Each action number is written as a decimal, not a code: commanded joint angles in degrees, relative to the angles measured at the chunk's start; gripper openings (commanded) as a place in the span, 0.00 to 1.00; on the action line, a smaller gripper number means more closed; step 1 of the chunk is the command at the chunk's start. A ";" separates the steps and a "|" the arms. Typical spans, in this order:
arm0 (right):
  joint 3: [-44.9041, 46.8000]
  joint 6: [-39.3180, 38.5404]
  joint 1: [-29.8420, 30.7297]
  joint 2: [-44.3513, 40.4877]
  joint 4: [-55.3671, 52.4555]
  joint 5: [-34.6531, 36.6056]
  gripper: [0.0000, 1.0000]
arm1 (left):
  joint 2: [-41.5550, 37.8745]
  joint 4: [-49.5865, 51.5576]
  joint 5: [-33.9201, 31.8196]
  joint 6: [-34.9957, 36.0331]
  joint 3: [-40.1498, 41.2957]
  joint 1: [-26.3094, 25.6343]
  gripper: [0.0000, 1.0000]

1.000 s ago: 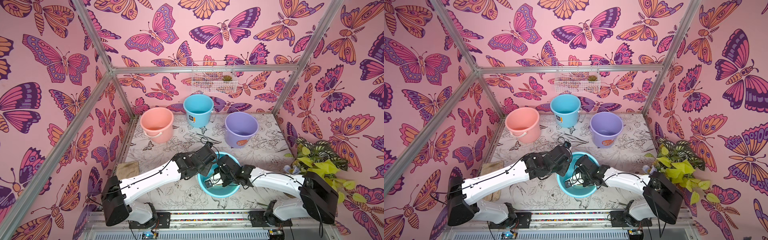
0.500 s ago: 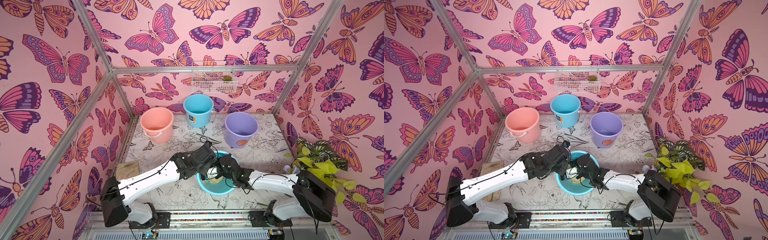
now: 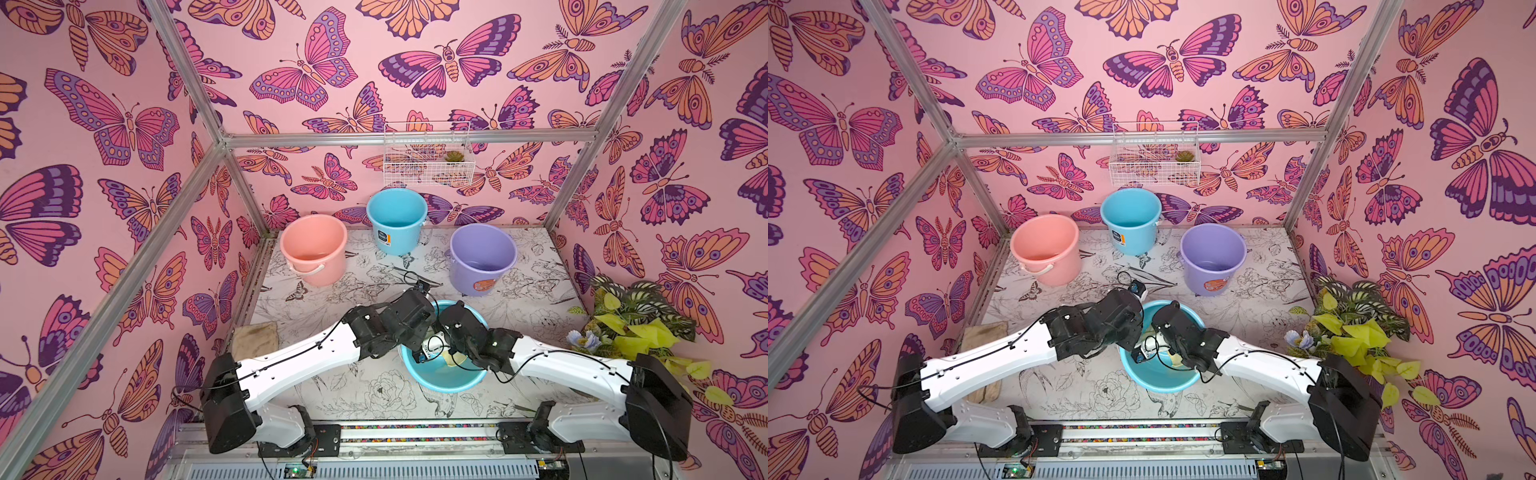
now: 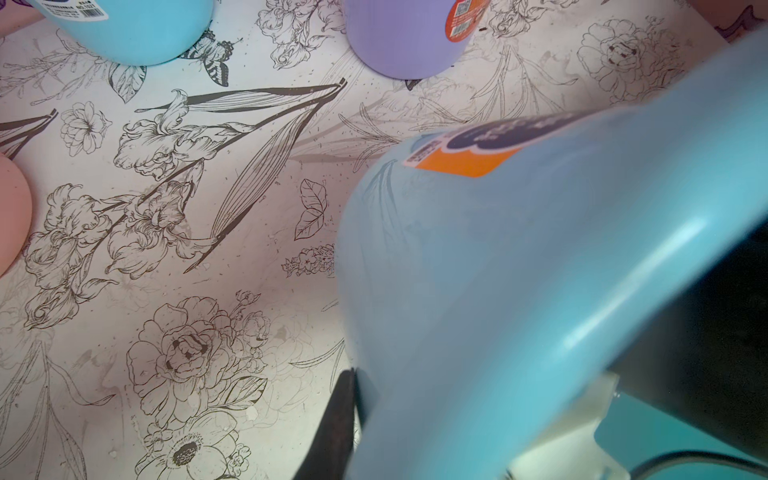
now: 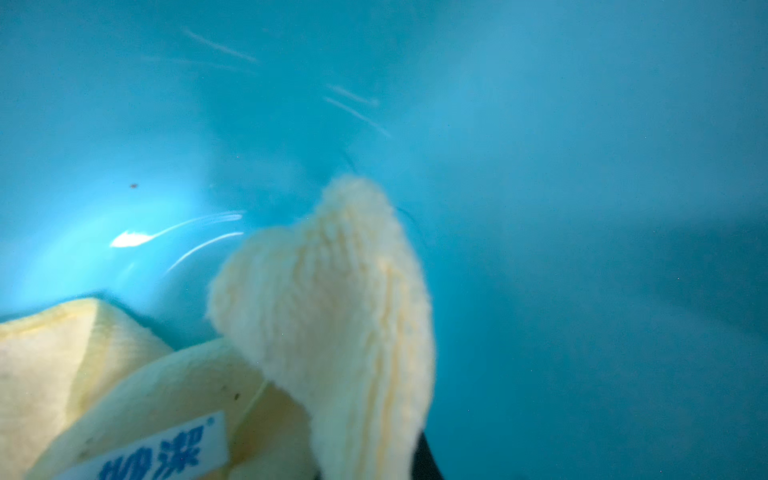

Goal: Wipe the inside of the bucket with a cloth
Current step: Wipe the dirt from the inside of the bucket.

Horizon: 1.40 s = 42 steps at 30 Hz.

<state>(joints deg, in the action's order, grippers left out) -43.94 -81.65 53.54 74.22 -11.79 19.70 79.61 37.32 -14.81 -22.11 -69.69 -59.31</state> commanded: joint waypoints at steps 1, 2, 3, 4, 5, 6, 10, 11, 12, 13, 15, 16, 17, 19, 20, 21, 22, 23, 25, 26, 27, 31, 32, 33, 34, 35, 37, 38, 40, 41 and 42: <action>-2.16 0.98 1.03 -0.24 -15.65 0.89 0.00 | -0.44 -2.01 0.61 -0.70 -0.69 -0.28 0.00; -2.57 1.94 1.13 0.16 -17.46 0.36 0.00 | -0.26 -1.86 0.73 -0.58 -0.84 -0.33 0.00; -2.87 2.69 1.20 0.60 -18.99 -0.33 0.00 | -0.12 -1.76 0.83 -0.57 -0.97 -0.32 0.00; -3.18 3.56 1.22 1.06 -20.46 -1.11 0.00 | -0.13 -1.63 0.83 -0.58 -1.03 -0.31 0.00; -3.25 4.58 1.29 1.49 -21.67 -2.14 0.00 | -0.16 -1.58 0.92 -0.65 -1.04 -0.29 0.00; -3.25 5.34 1.31 1.71 -22.55 -3.14 0.00 | -0.17 -1.60 0.92 -0.59 -0.98 -0.32 0.00; -2.06 8.64 1.31 1.55 -21.19 -9.86 0.00 | -0.16 -1.50 0.83 -0.61 -0.89 -0.34 0.00; -1.50 9.61 1.31 1.59 -19.61 -12.21 0.00 | -0.05 -1.55 0.90 -0.66 -0.86 -0.35 0.00; -0.97 10.44 1.31 1.63 -18.17 -14.35 0.00 | 0.19 -1.57 1.00 -0.53 -0.96 -0.29 0.00; -0.22 11.64 1.31 1.64 -15.81 -16.82 0.00 | 0.42 -1.47 1.14 -0.45 -1.14 -0.35 0.00; 1.68 13.52 1.31 1.39 -10.59 -21.28 0.00 | 0.63 -1.62 1.49 -0.63 -1.23 -0.30 0.00; 2.62 14.60 1.31 1.24 -7.69 -23.42 0.00 | 0.87 -1.57 1.70 -0.66 -1.28 -0.36 0.00; 3.62 16.16 1.31 1.11 -3.97 -25.11 0.00 | 1.03 -1.61 1.95 -0.57 -1.32 -0.35 0.00; 5.67 18.12 1.31 1.27 3.47 -26.56 0.00 | 1.09 -1.57 2.19 -0.70 -1.16 -0.37 0.00; 6.76 19.01 1.33 1.49 7.75 -26.88 0.00 | 1.11 -1.68 2.28 -0.82 -1.07 -0.32 0.00; 7.71 19.39 1.31 1.81 11.30 -26.48 0.00 | 1.20 -1.68 2.48 -0.83 -0.98 -0.36 0.00; 8.43 19.63 1.31 2.13 14.99 -25.78 0.00 | 1.33 -1.61 2.75 -0.75 -1.06 -0.29 0.00; 8.71 19.74 1.31 2.42 17.41 -25.17 0.00 | 1.33 -1.60 2.92 -0.72 -1.00 -0.32 0.00; 8.93 18.97 1.31 2.90 22.05 -23.41 0.00 | 1.16 -1.84 3.53 -0.92 -0.86 -0.37 0.00; 8.96 18.46 1.31 3.00 23.62 -22.78 0.00 | 1.18 -1.84 3.76 -0.83 -0.88 -0.33 0.00; 8.89 17.45 1.32 3.28 25.08 -22.16 0.00 | 1.21 -1.82 3.98 -0.75 -0.88 -0.37 0.00; 7.95 13.01 1.31 5.08 28.68 -18.23 0.00 | 1.03 -1.96 4.41 -0.83 -0.68 -0.34 0.00; 8.03 11.72 1.31 5.46 29.79 -16.83 0.00 | 0.94 -1.95 4.65 -0.75 -0.71 -0.37 0.00; 8.08 10.01 1.29 5.90 30.84 -15.19 0.00 | 0.90 -1.93 4.78 -0.74 -0.71 -0.34 0.00; 7.93 8.21 1.31 6.31 31.72 -13.43 0.00 | 0.73 -1.91 4.79 -0.91 -0.62 -0.37 0.00; 7.76 6.84 1.31 6.62 32.16 -11.94 0.00 | 0.72 -2.01 4.87 -0.92 -0.49 -0.37 0.00; 7.00 3.28 1.30 7.25 31.69 -8.68 0.00 | 0.62 -1.99 4.79 -0.90 -0.31 -0.36 0.00; 6.68 1.58 1.31 7.37 30.92 -7.69 0.00 | 0.55 -1.99 4.70 -0.92 -0.23 -0.37 0.00; 6.22 -1.26 1.31 7.15 29.45 -5.63 0.00 | 0.45 -2.00 4.44 -1.01 -0.05 -0.37 0.00; 5.90 -2.39 1.31 6.81 28.10 -4.98 0.00 | 0.36 -1.96 4.35 -0.92 0.03 -0.37 0.00; 5.27 -3.75 1.31 6.34 25.45 -4.02 0.00 | 0.30 -1.84 4.20 -0.83 -0.02 -0.34 0.00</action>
<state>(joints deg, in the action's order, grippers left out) -35.81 -79.18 54.06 80.12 15.05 11.46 79.96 41.56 -15.22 -20.80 -69.84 -58.78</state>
